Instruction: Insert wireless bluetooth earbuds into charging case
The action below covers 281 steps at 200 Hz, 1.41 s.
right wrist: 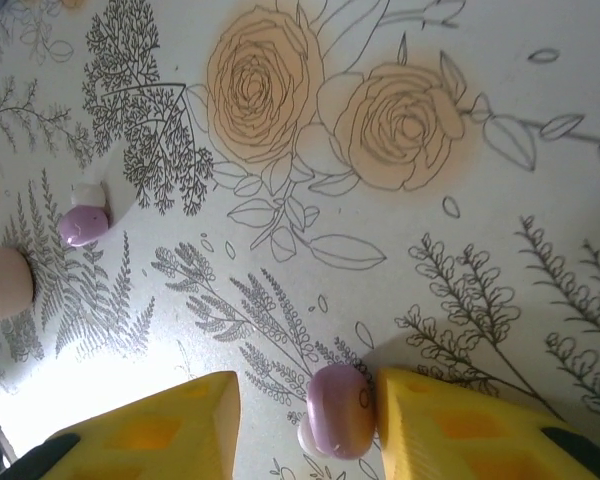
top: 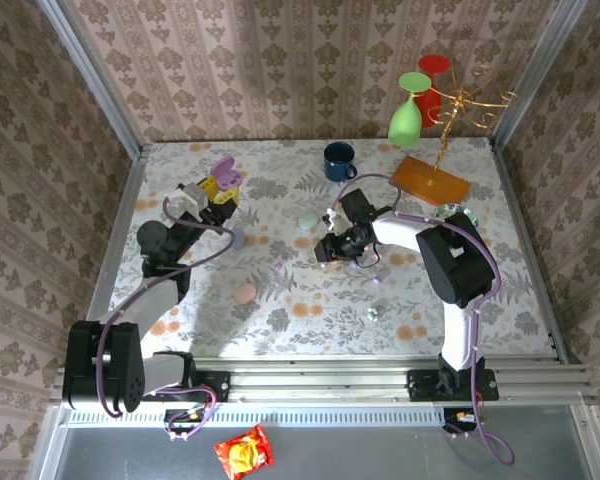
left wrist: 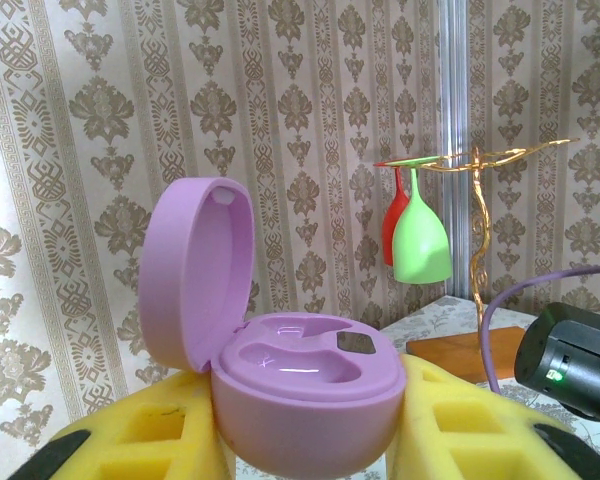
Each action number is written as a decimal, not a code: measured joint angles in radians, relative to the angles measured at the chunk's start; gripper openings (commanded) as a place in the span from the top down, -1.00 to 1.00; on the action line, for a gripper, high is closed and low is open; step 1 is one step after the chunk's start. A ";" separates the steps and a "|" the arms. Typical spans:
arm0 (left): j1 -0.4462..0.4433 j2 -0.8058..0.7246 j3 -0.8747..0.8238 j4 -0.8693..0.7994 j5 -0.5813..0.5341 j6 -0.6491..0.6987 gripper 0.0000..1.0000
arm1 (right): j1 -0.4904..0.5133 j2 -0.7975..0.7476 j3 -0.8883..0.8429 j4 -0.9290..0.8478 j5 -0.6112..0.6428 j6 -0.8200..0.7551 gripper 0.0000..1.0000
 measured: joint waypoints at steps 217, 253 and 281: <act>-0.103 0.052 0.007 -0.020 0.031 0.042 0.40 | 0.001 -0.267 -0.154 0.091 0.173 -0.034 0.56; -0.164 0.069 -0.010 -0.032 0.056 0.052 0.40 | 0.000 -0.459 -0.248 0.198 0.248 -0.094 0.57; -0.207 0.105 -0.023 -0.032 0.070 0.053 0.40 | 0.000 -0.586 -0.284 0.237 0.255 -0.161 0.56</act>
